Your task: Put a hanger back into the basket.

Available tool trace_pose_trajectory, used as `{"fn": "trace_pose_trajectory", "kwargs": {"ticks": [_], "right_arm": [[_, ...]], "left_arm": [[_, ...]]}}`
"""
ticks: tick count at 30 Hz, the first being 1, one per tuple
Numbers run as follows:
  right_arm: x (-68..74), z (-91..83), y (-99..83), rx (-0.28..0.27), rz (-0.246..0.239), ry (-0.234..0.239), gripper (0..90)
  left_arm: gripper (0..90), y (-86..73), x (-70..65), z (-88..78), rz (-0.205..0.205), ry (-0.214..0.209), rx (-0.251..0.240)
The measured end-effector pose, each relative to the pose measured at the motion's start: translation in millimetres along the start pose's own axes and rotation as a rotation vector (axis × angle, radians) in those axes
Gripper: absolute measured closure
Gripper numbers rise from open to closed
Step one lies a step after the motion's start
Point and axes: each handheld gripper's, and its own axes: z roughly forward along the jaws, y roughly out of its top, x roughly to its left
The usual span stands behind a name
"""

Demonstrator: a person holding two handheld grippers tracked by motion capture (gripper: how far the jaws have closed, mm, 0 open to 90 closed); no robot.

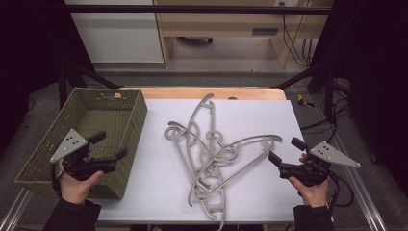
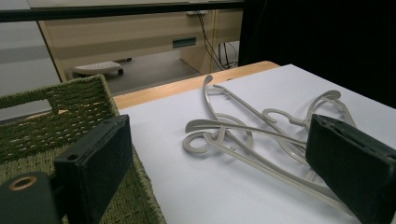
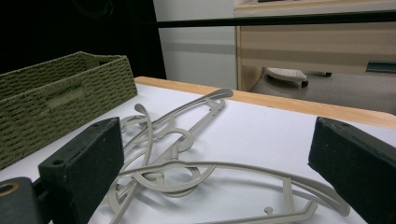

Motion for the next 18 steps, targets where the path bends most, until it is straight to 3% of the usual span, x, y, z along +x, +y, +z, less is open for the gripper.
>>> {"fn": "trace_pose_trajectory", "kwargs": {"ticks": [9, 18], "right_arm": [[-0.6, 0.0, -0.3, 0.002, 0.000, 0.001, 3.6], [3.3, 5.6, -1.8, 0.022, -0.015, 0.004, 3.4]], "left_arm": [[7.6, 0.9, -8.2, 6.4, 0.008, -0.014, 0.026], [7.8, 2.0, -26.6, 21.9, 0.042, -0.054, 0.067]]}}
